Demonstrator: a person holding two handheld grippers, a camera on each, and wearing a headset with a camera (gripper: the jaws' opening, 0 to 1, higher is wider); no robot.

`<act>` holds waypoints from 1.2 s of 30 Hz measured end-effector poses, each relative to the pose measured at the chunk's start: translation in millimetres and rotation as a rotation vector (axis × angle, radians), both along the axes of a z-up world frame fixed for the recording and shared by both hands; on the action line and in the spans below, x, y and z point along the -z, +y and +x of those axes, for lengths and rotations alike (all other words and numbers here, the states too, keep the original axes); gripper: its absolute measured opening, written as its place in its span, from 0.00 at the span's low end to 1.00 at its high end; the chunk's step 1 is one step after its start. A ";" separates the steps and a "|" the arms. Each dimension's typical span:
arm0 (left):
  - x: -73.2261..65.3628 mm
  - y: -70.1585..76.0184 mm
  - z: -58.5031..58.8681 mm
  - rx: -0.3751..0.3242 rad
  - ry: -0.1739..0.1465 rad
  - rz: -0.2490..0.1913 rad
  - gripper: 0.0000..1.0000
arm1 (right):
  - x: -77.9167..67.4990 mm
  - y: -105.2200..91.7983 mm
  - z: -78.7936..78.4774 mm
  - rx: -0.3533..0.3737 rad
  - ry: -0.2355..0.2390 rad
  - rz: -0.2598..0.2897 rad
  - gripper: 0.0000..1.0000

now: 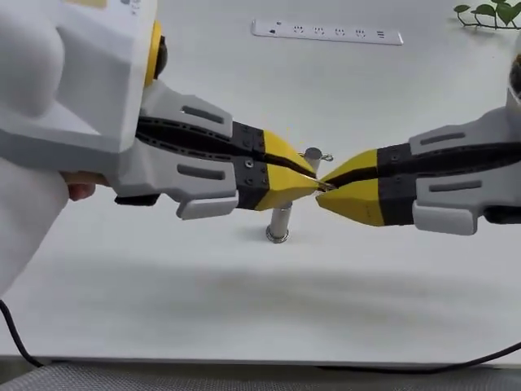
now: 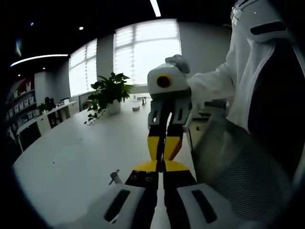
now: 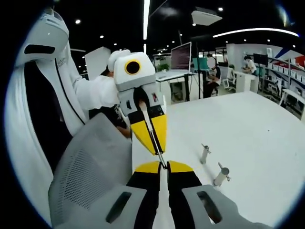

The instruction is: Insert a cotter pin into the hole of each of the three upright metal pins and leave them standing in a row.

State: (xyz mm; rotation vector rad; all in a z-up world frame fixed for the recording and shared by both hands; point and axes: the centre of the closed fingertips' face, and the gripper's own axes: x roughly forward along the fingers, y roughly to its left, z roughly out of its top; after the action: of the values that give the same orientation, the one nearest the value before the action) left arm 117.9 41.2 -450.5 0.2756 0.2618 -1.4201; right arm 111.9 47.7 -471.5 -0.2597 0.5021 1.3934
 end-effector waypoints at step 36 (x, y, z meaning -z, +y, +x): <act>18.2 21.7 1.3 0.004 0.022 0.130 0.08 | 25.8 -7.7 0.0 -0.020 -0.056 -0.144 0.00</act>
State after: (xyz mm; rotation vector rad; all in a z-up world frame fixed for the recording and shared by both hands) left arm 119.2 62.8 -468.7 0.3667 0.3726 -1.4134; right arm 112.0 40.1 -497.3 -0.4203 0.5559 1.3674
